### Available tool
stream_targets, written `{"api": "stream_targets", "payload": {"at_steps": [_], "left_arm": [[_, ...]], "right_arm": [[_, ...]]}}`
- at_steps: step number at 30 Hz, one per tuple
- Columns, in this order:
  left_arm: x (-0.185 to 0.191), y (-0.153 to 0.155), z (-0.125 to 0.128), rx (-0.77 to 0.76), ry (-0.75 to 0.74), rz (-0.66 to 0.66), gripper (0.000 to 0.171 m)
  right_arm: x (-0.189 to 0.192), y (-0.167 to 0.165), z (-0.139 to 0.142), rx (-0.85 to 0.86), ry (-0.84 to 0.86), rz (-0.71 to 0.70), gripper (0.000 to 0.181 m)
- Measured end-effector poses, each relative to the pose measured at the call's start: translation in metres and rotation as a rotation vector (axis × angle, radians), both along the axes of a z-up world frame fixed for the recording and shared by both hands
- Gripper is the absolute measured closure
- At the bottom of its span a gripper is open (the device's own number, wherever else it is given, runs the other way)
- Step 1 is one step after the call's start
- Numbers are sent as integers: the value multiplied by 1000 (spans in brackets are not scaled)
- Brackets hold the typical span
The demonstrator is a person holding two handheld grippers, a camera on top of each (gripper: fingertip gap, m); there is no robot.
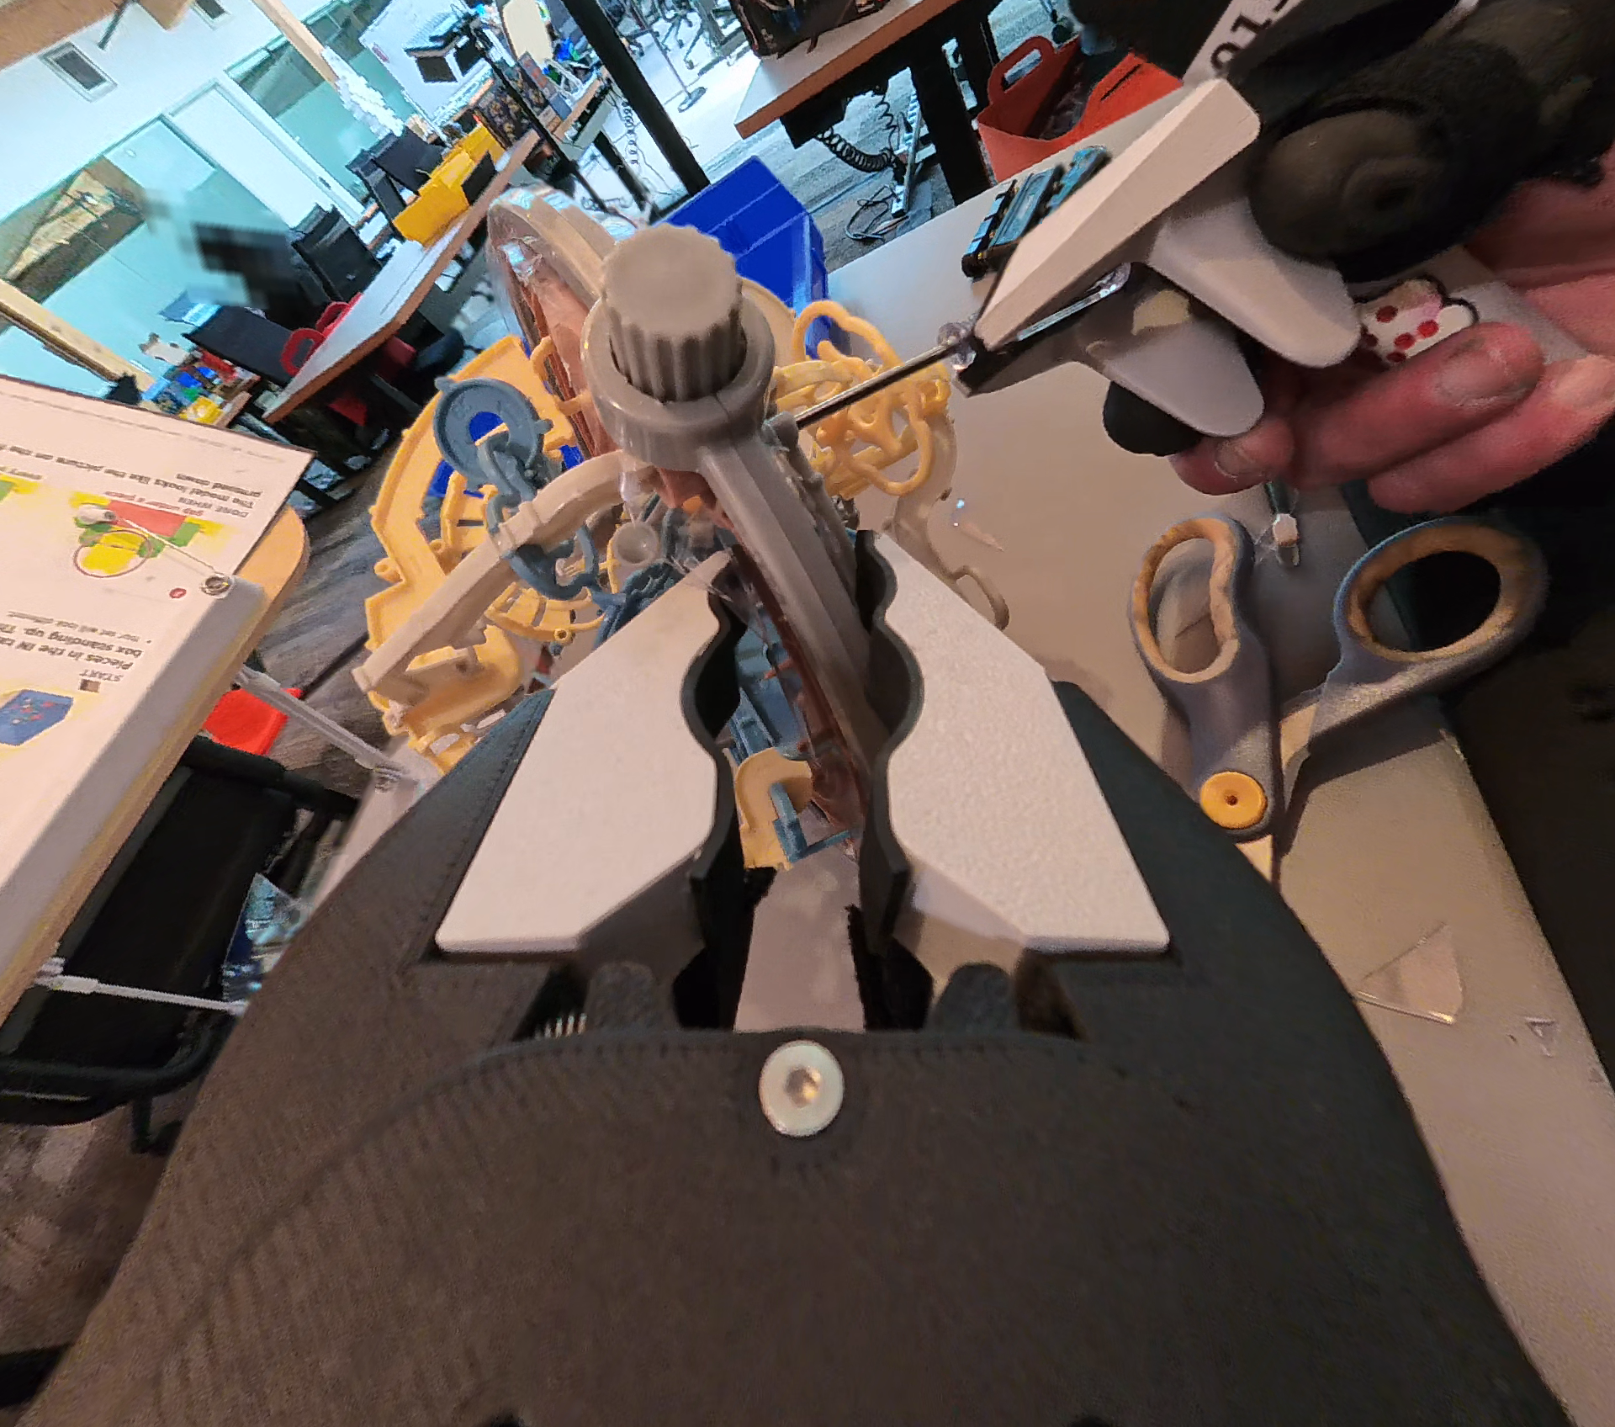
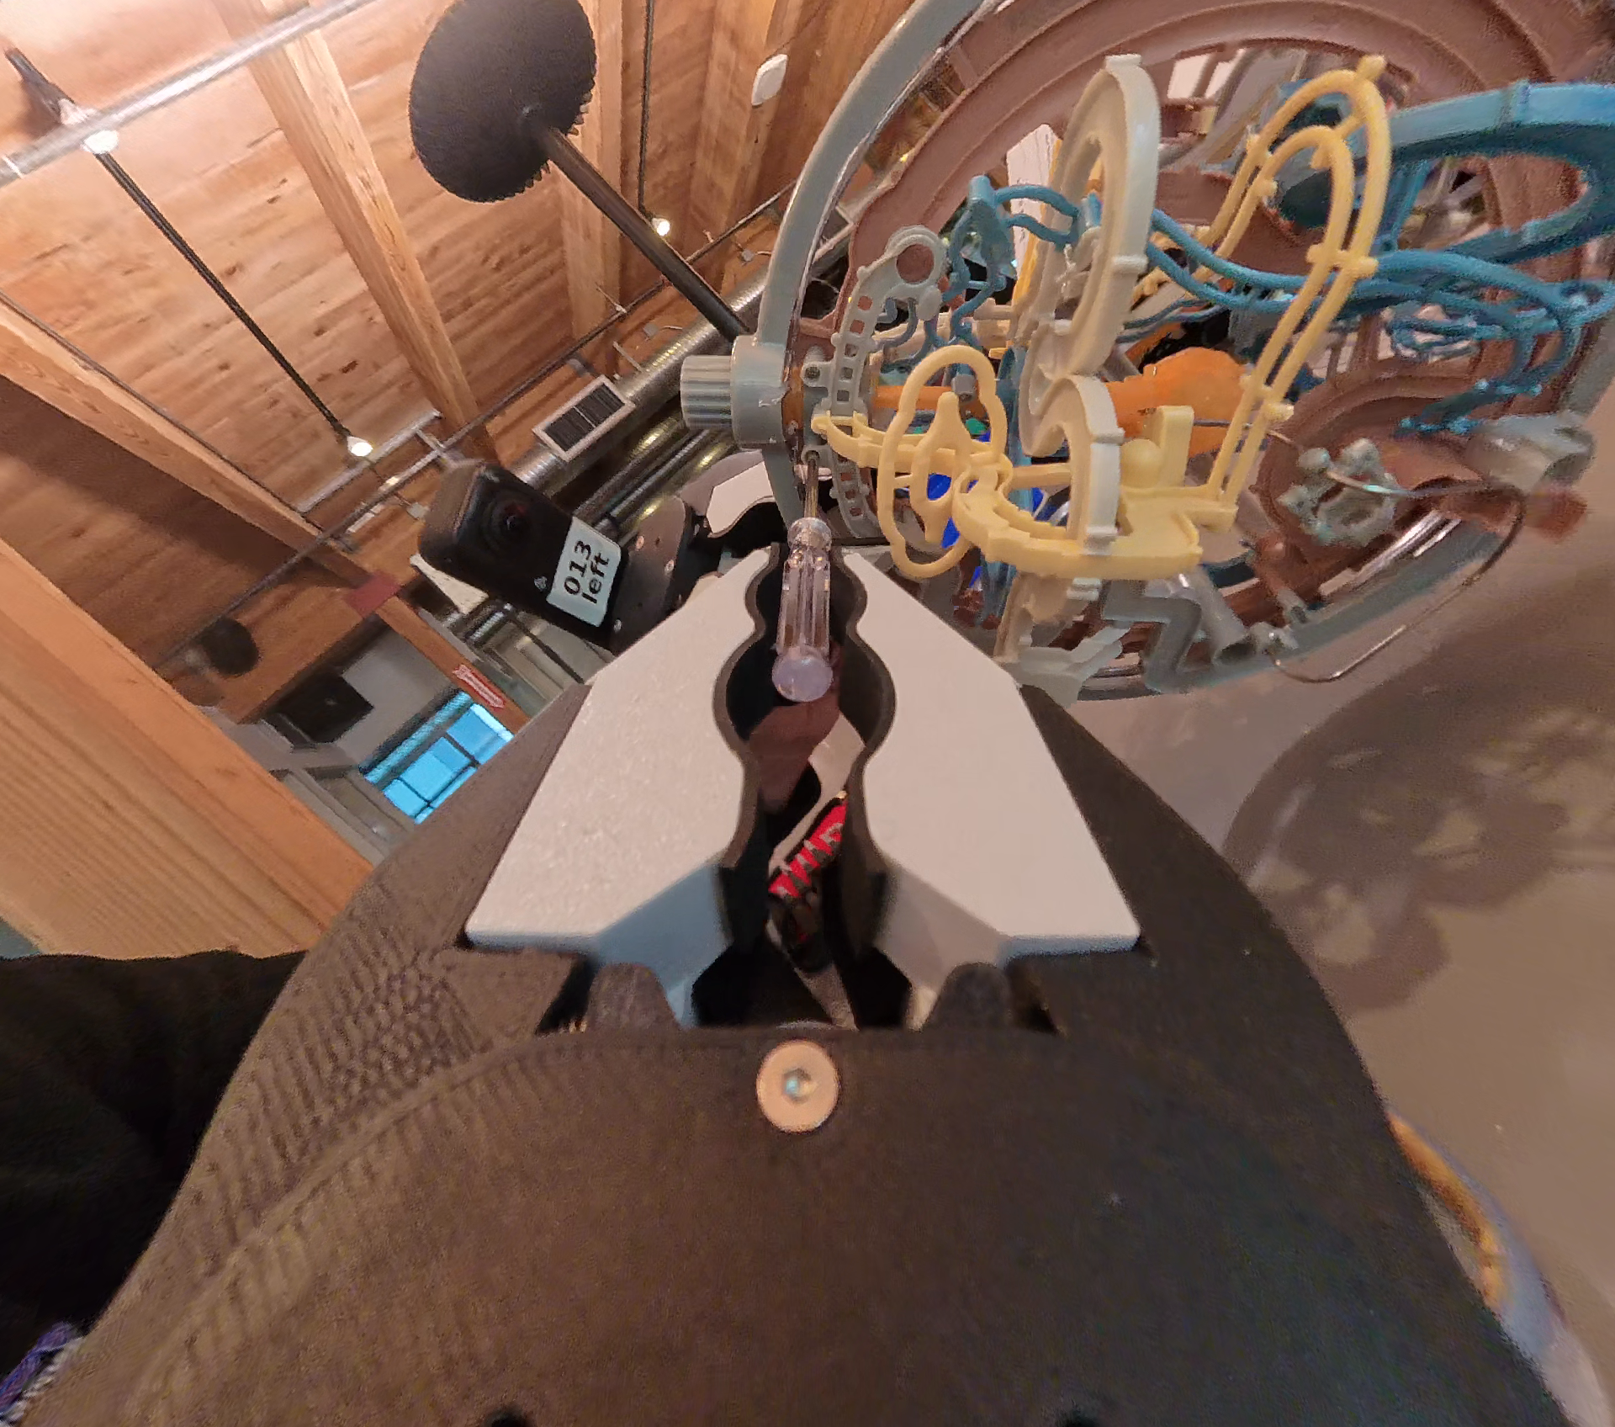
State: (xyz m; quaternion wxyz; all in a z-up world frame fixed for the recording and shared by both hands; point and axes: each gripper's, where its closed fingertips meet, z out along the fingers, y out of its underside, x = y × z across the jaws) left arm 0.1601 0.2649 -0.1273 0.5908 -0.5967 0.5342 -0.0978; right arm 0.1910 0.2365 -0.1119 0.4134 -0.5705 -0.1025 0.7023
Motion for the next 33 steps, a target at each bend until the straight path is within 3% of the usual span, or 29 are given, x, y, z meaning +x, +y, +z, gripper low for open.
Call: {"api": "stream_targets", "payload": {"at_steps": [4,8,19,26,33], "left_arm": [[-1,0,4,103,58,26,149],[-3,1,2,105,80,38,150],[-3,-5,18,-6,-39,14,149],[-7,-1,11,-59,-7,38,150],[-8,-3,9,-172,-44,11,150]], "right_arm": [[2,0,2,-93,114,81,175],[1,0,0,-19,48,30,175],[-6,-5,17,477,-373,-228,175],[-6,0,18,835,-736,-384,175],[-6,2,19,1201,-994,-460,174]]}}
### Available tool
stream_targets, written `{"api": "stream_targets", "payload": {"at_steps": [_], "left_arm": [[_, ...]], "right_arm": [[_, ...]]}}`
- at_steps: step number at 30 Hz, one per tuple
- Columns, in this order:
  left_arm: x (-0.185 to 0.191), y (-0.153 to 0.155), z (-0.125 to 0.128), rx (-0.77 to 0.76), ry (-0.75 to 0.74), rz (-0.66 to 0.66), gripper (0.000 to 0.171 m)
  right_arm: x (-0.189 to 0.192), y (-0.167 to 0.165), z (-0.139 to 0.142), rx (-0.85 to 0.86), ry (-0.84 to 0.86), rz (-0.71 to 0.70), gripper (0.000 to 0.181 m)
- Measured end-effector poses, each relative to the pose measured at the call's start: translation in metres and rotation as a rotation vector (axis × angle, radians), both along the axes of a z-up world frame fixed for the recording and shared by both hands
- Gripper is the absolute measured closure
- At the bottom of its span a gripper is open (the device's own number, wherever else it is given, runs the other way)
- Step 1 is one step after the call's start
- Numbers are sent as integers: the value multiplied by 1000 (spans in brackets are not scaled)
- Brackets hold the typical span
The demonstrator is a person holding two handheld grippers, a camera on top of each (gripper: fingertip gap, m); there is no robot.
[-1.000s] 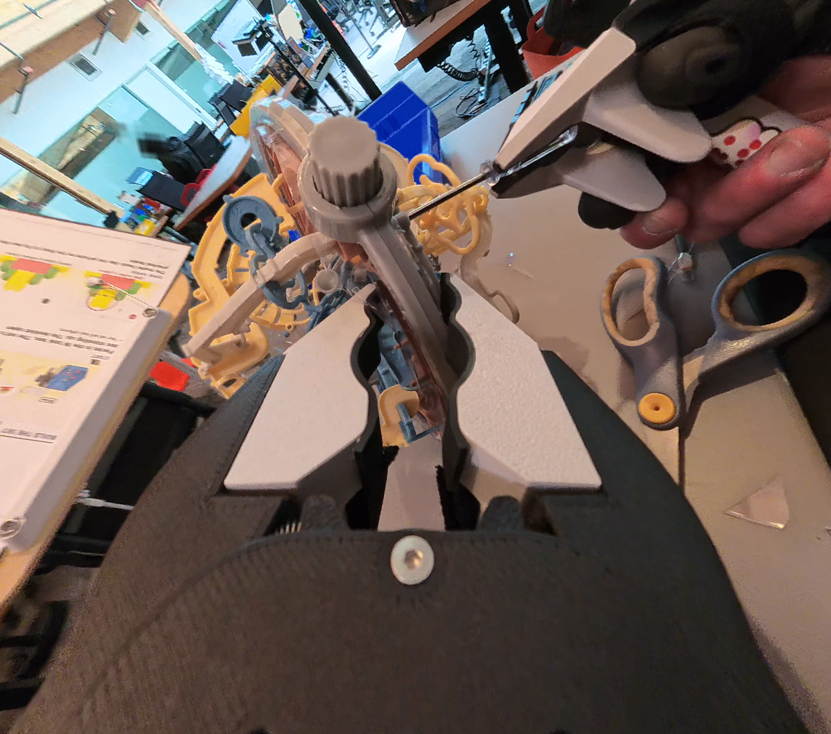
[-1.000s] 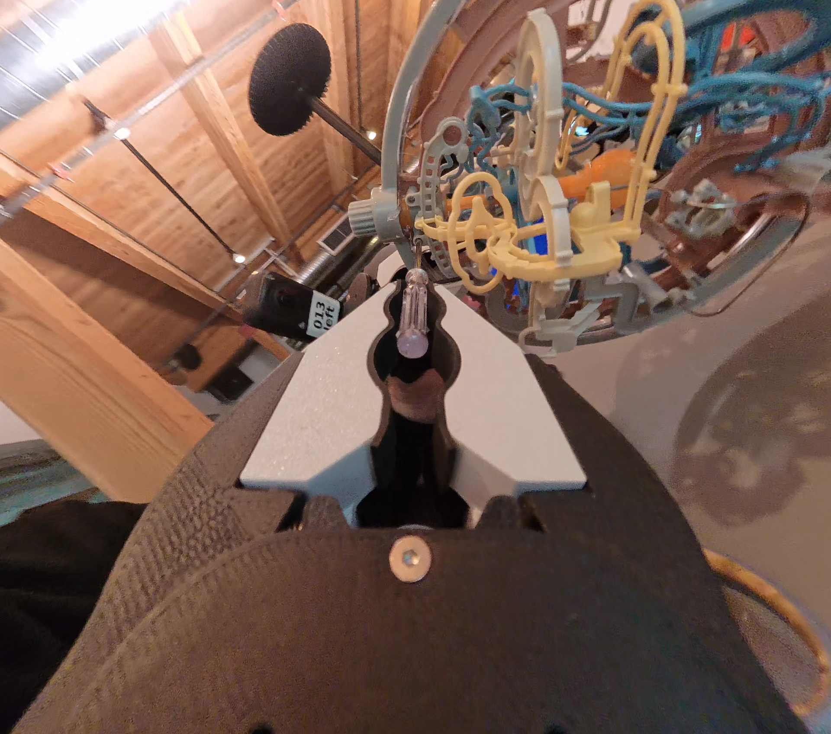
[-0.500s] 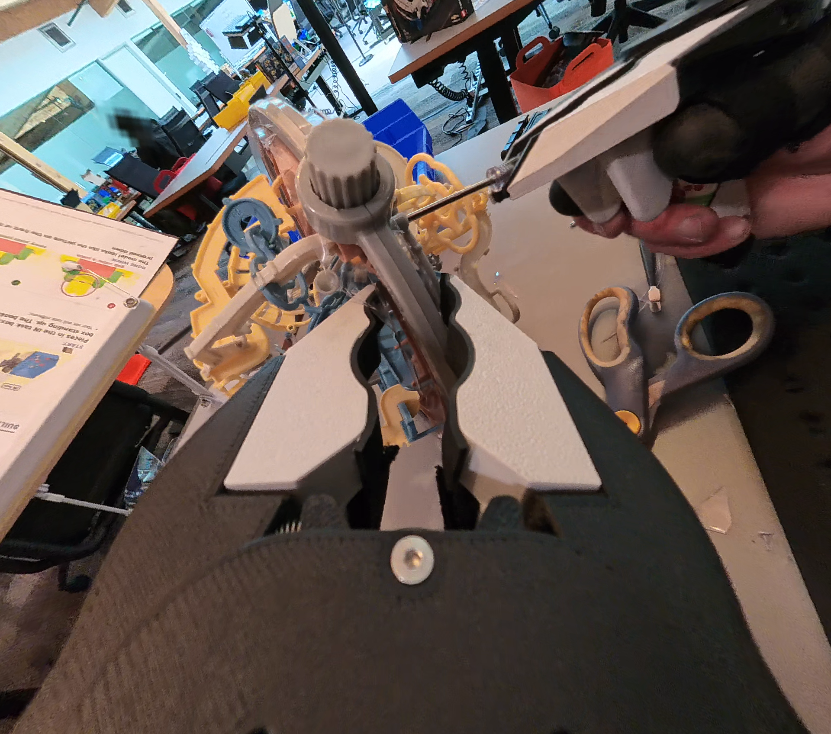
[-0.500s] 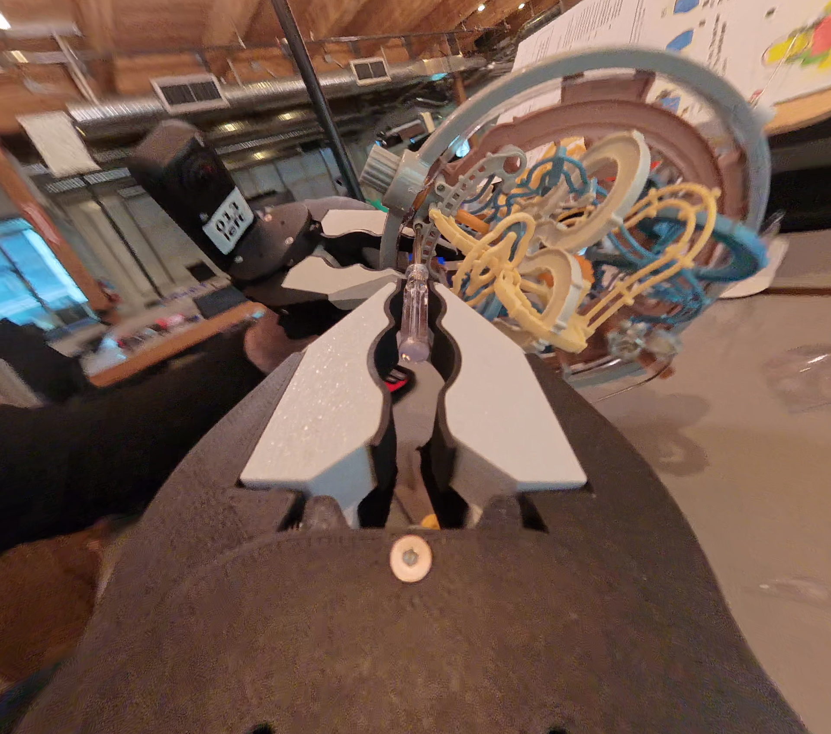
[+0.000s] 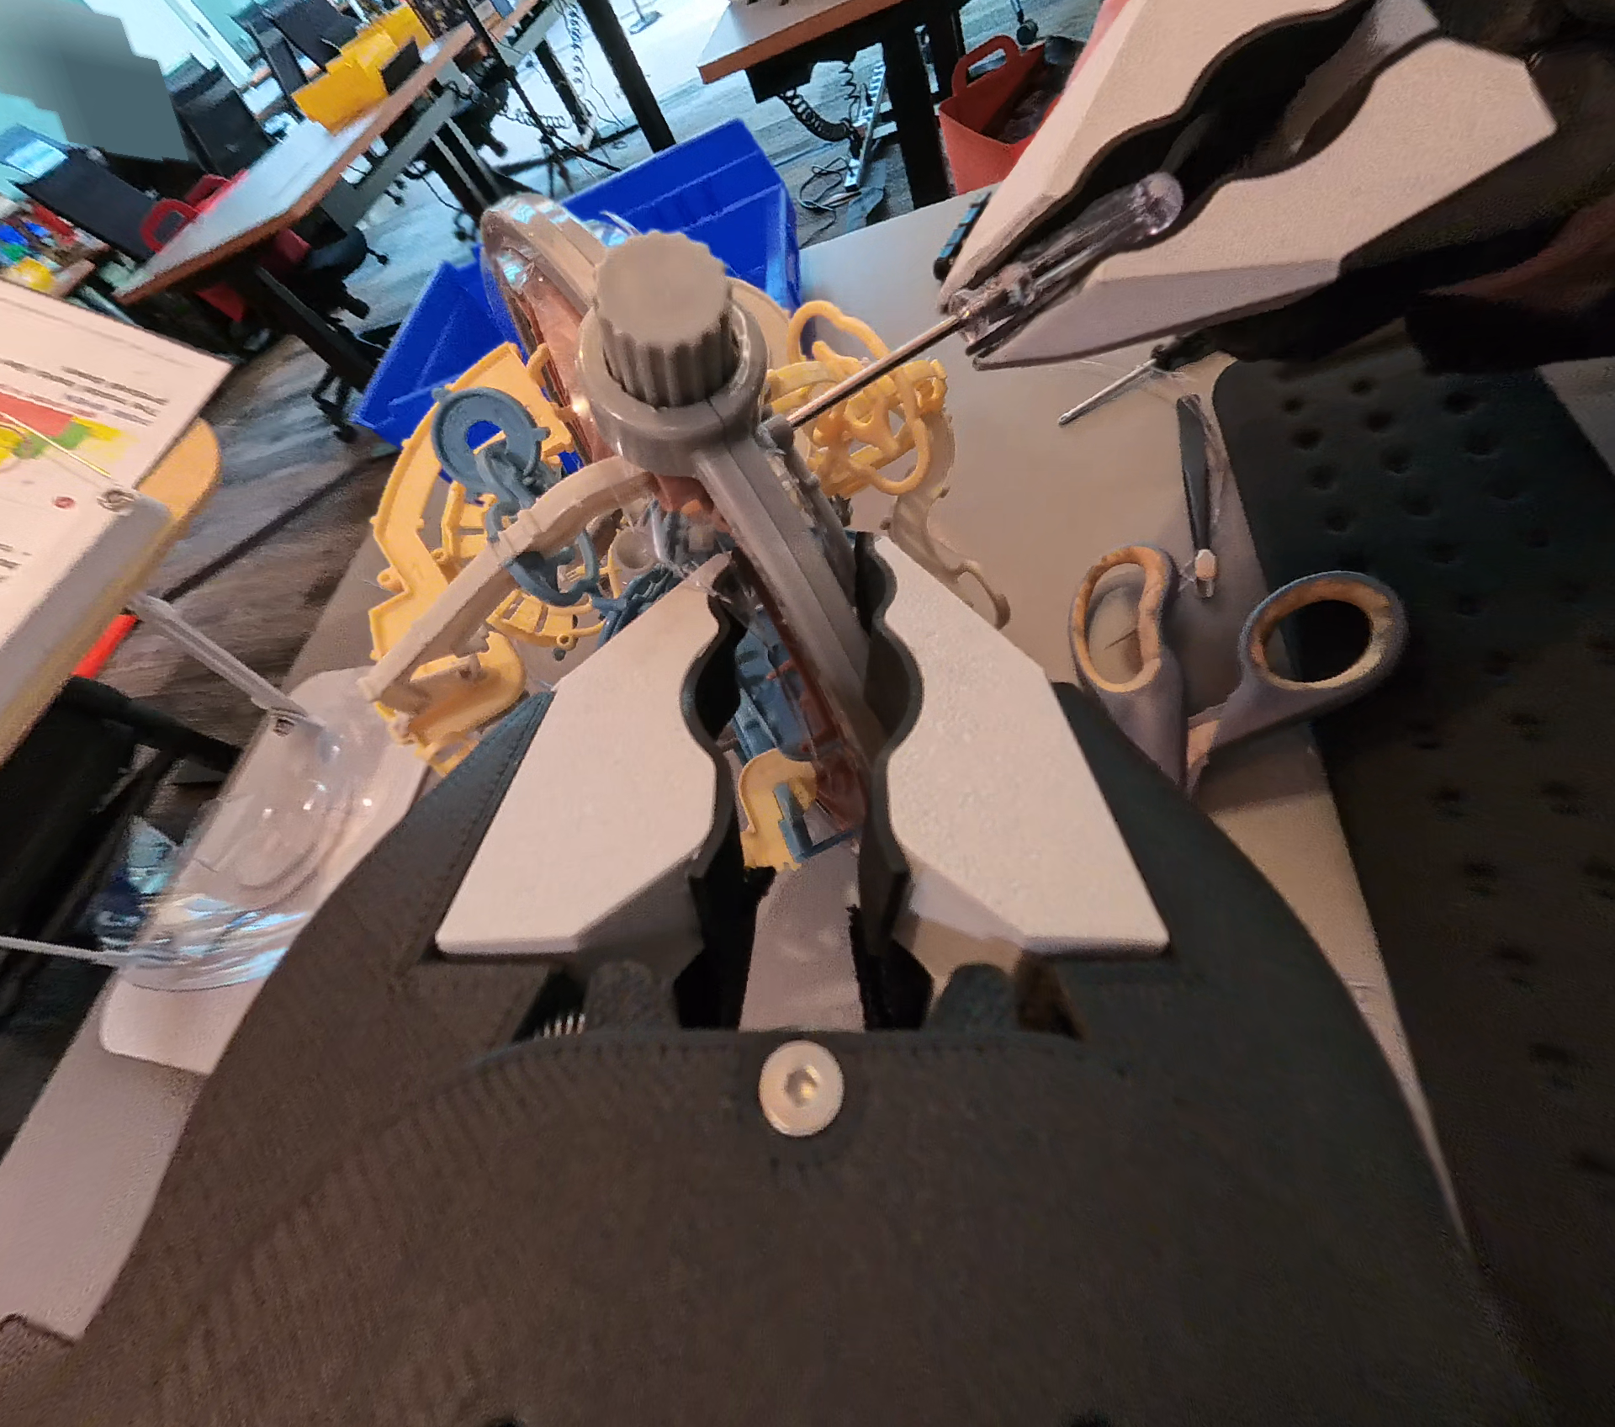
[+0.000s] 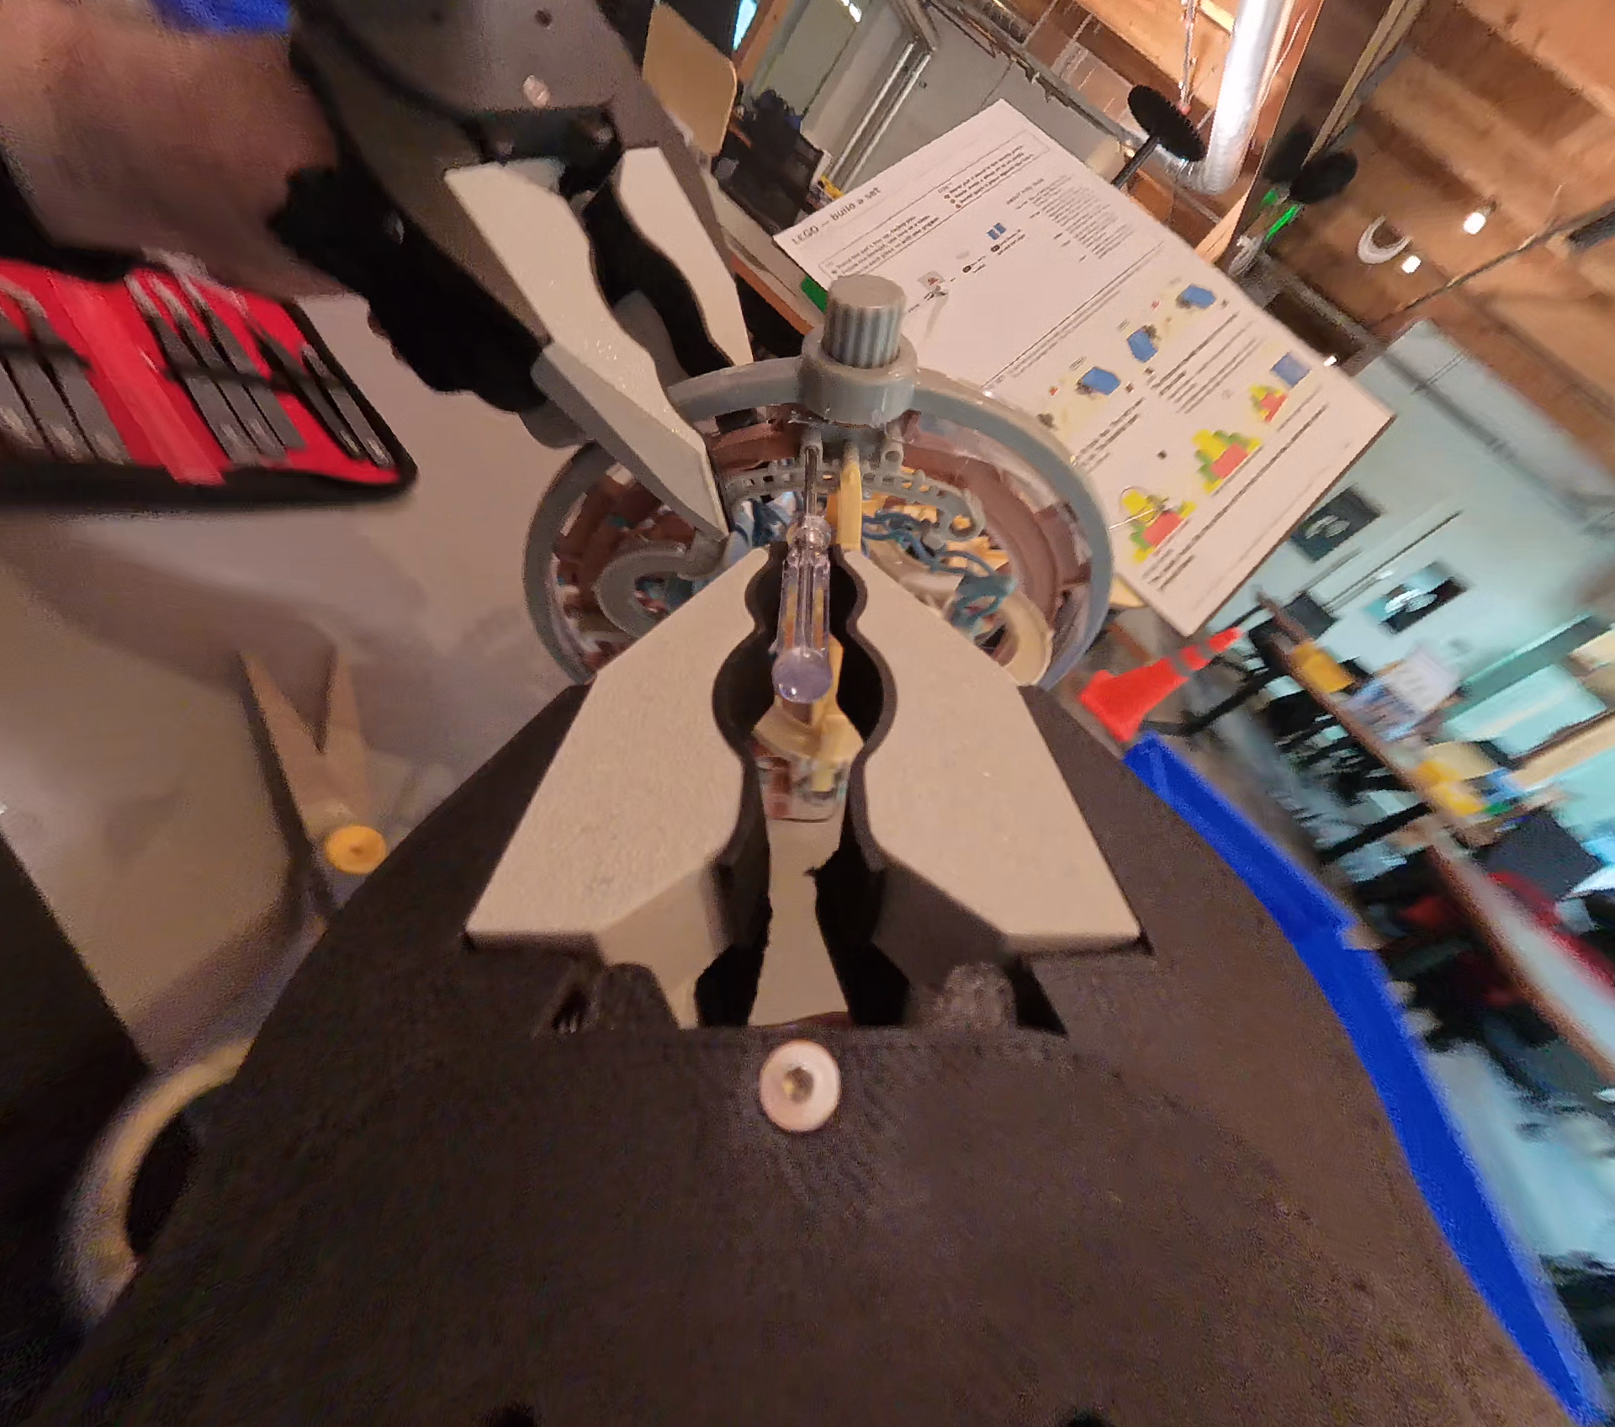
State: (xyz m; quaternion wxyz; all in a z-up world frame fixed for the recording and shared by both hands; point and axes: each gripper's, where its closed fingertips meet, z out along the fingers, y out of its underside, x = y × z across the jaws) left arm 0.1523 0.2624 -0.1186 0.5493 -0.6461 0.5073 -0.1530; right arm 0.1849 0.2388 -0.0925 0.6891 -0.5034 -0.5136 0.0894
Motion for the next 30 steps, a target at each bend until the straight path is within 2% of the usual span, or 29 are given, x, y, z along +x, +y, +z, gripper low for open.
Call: {"api": "stream_targets", "payload": {"at_steps": [5,9,16,20,25,28,30], "left_arm": [[1,-5,-3,-163,-85,-60,150],[0,-9,0,-297,-177,-118,150],[-4,-10,2,-445,-291,-181,150],[-3,-12,3,-481,-320,-200,150],[-1,-13,4,-511,-344,-214,150],[-5,-8,4,-513,-357,-185,150],[-5,-7,5,-514,-362,-182,150]], "right_arm": [[-2,-1,3,343,-301,-45,175],[-4,1,7,438,-413,-22,175],[-11,0,11,367,-448,-14,175],[-10,-3,13,317,-446,-42,175],[-8,-6,12,345,-468,-71,175],[-5,-8,17,277,-407,-68,175],[-3,-10,23,134,-277,-43,174]]}}
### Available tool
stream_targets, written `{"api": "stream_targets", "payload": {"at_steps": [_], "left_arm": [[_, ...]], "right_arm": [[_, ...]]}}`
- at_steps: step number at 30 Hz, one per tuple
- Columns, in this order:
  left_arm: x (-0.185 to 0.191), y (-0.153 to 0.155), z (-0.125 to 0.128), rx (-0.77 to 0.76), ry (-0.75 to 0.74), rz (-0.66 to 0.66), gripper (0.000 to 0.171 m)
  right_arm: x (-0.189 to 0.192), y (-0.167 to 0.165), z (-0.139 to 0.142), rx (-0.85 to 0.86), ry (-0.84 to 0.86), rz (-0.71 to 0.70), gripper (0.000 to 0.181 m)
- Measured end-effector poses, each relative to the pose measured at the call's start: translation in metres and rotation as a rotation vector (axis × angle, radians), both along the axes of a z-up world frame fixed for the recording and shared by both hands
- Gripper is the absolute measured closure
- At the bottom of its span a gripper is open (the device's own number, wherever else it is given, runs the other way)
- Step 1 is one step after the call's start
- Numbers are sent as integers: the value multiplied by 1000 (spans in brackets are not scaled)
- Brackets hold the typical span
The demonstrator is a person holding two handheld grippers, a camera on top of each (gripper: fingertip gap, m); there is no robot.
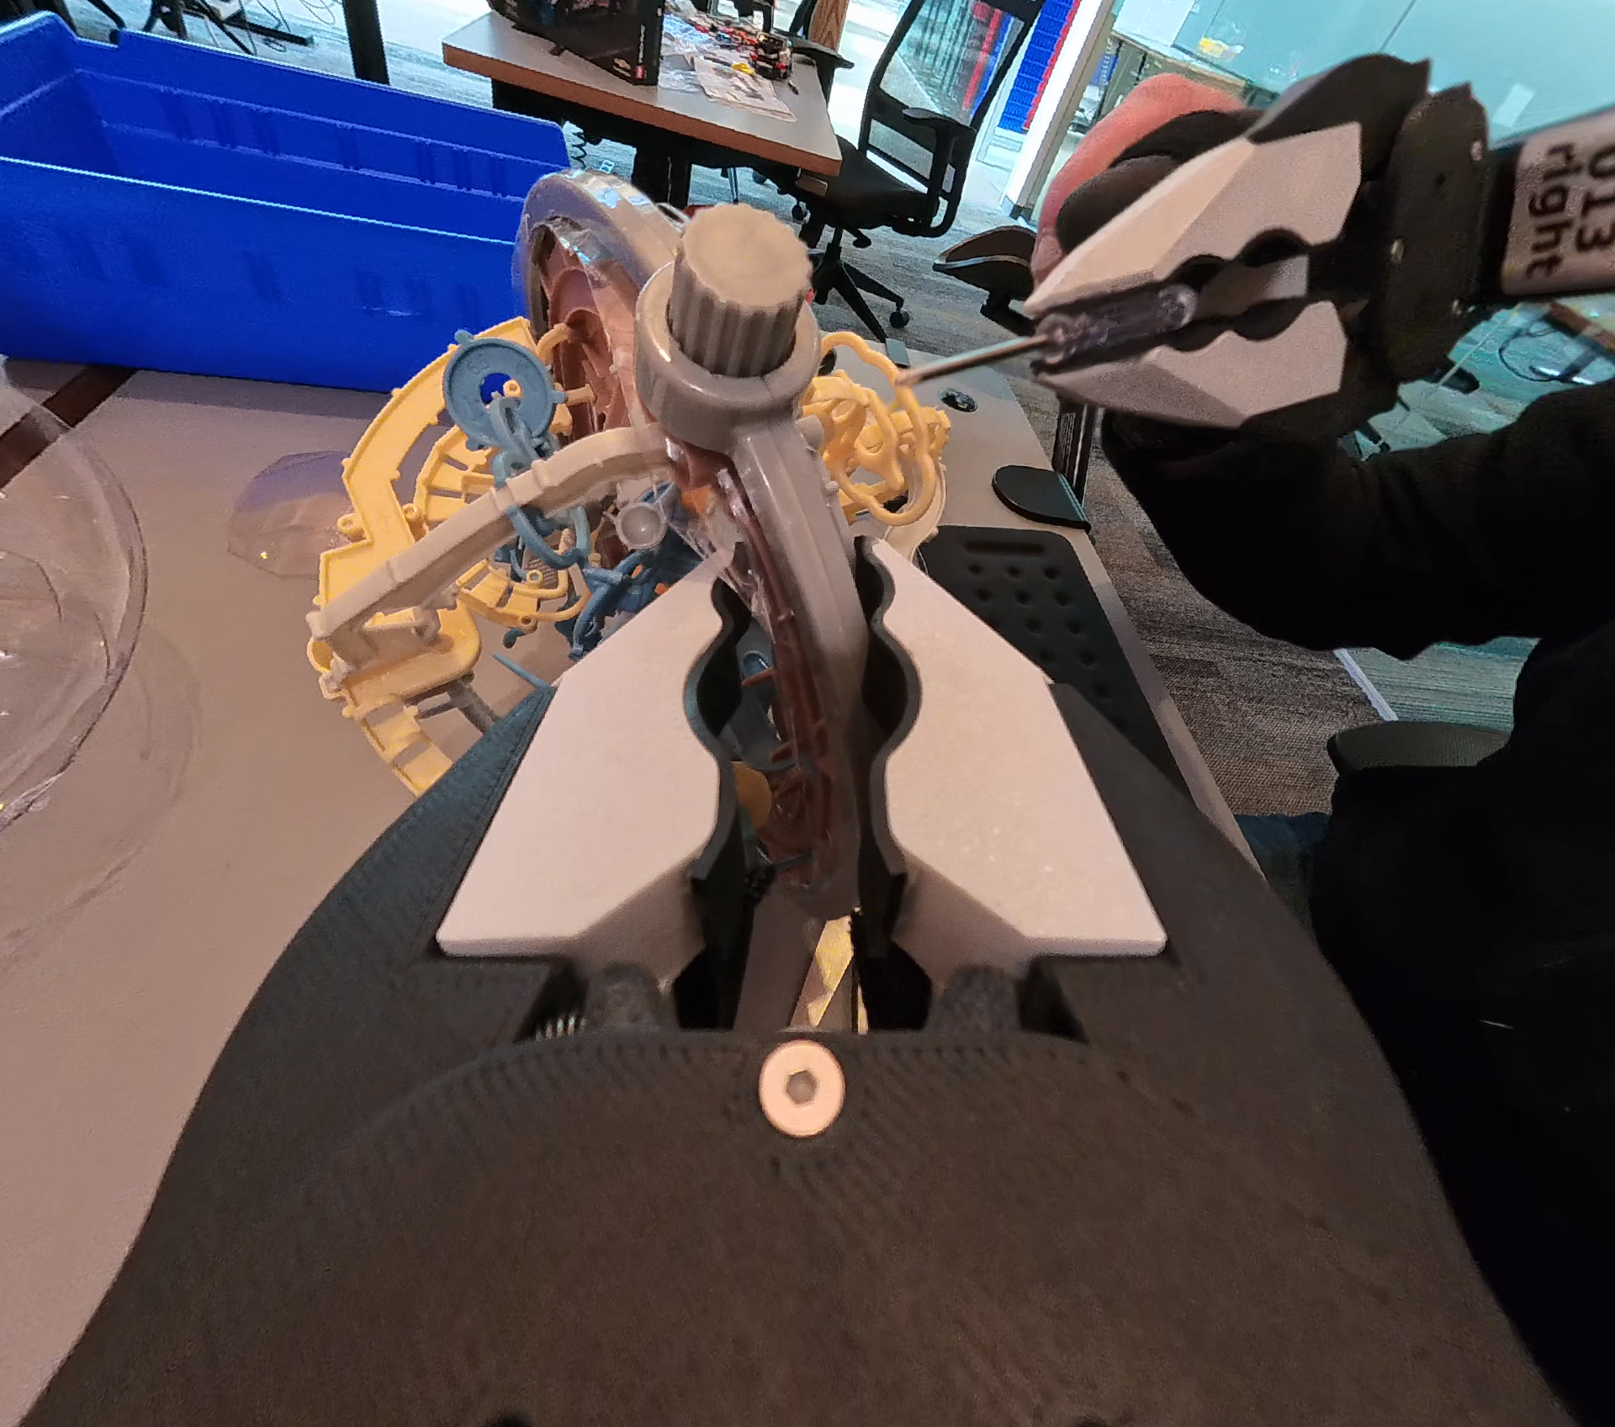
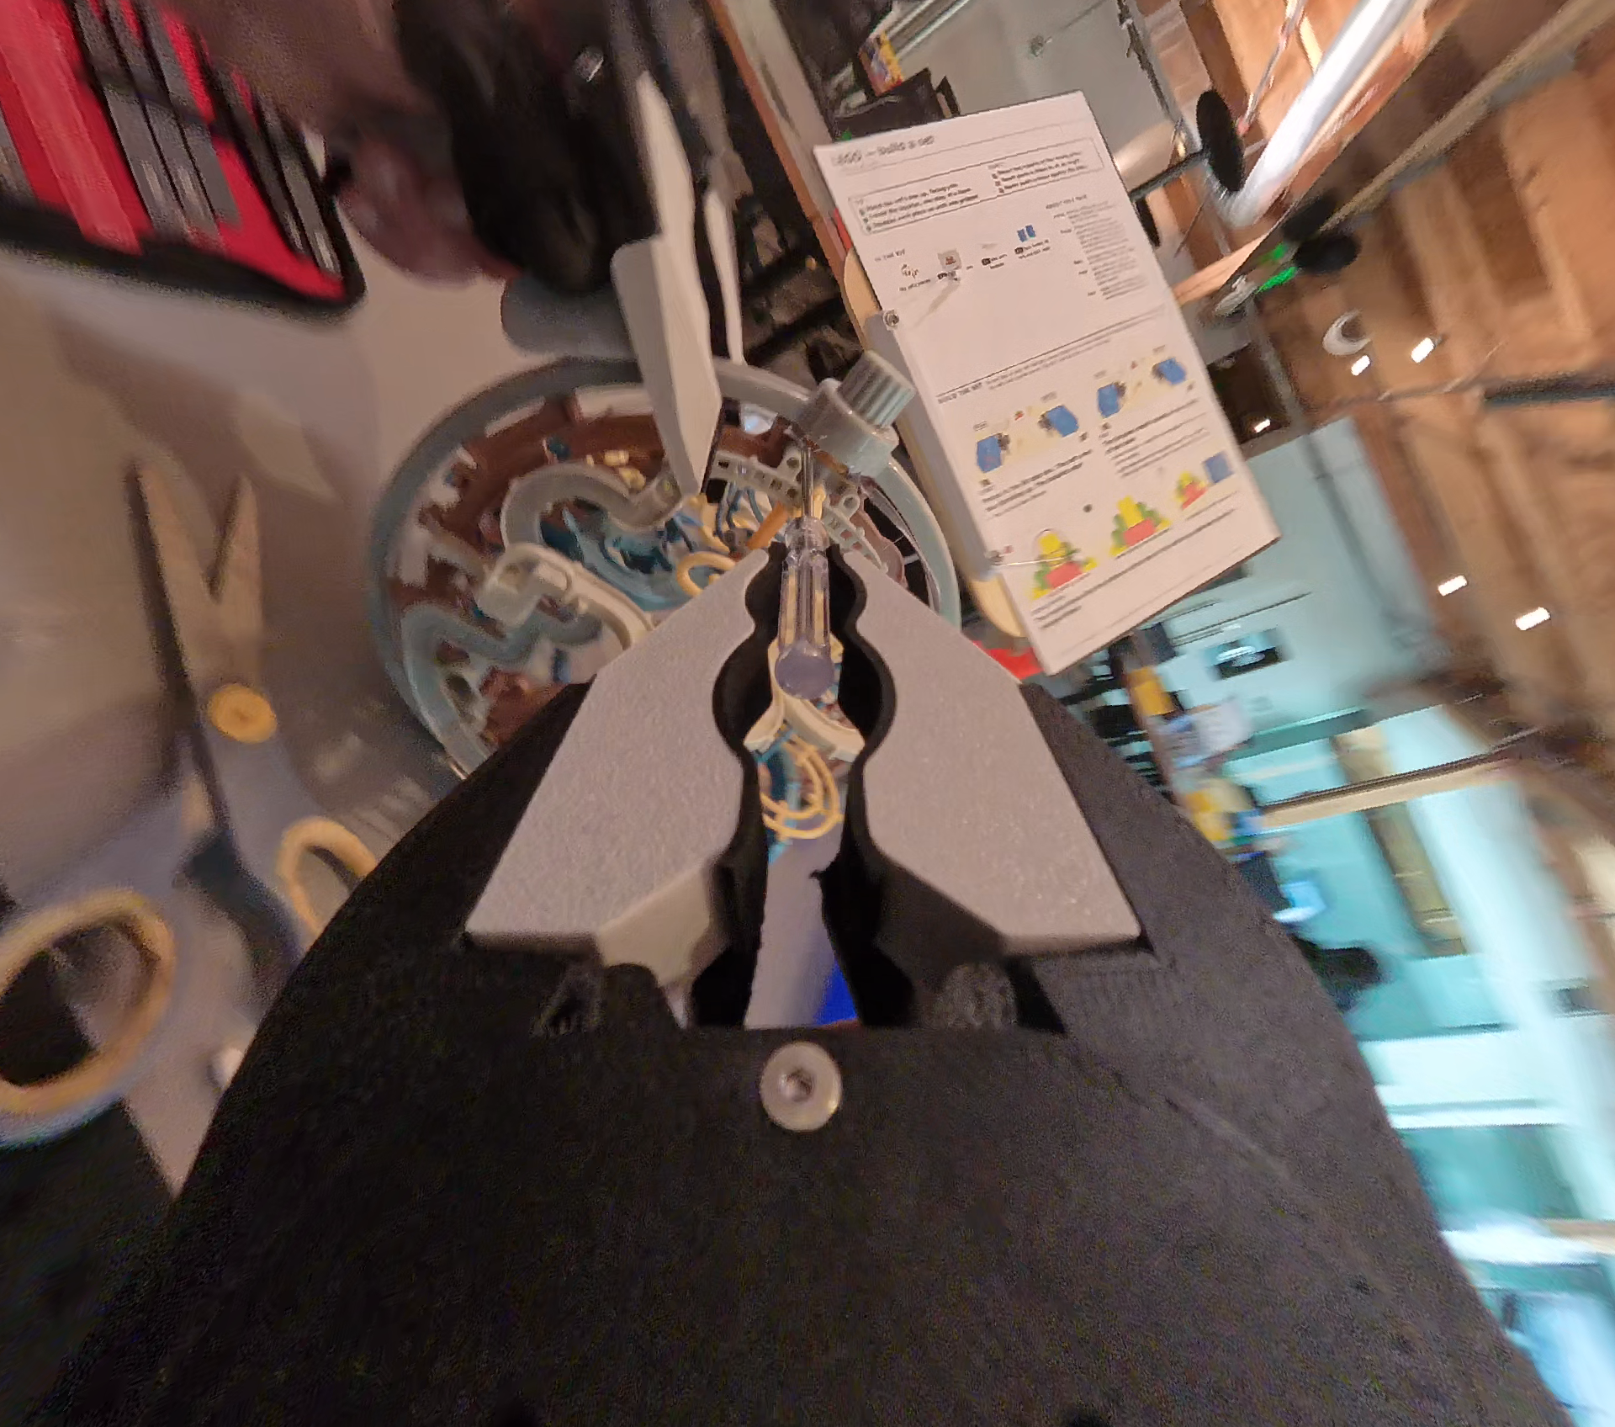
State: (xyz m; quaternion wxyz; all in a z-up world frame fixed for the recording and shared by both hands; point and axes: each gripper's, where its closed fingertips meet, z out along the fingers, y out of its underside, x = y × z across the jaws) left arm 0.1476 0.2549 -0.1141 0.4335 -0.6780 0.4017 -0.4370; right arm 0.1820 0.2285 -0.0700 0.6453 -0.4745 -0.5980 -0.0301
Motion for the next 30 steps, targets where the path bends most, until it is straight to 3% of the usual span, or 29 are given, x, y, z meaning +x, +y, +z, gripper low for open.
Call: {"api": "stream_targets", "payload": {"at_steps": [4,9,30], "left_arm": [[4,-1,1,17,24,13,150],[6,-1,0,43,54,40,150],[15,-1,-1,116,125,90,150]], "right_arm": [[2,2,-3,-239,197,13,174],[3,6,-15,-412,326,10,174],[9,11,-17,-504,428,-9,174]]}}
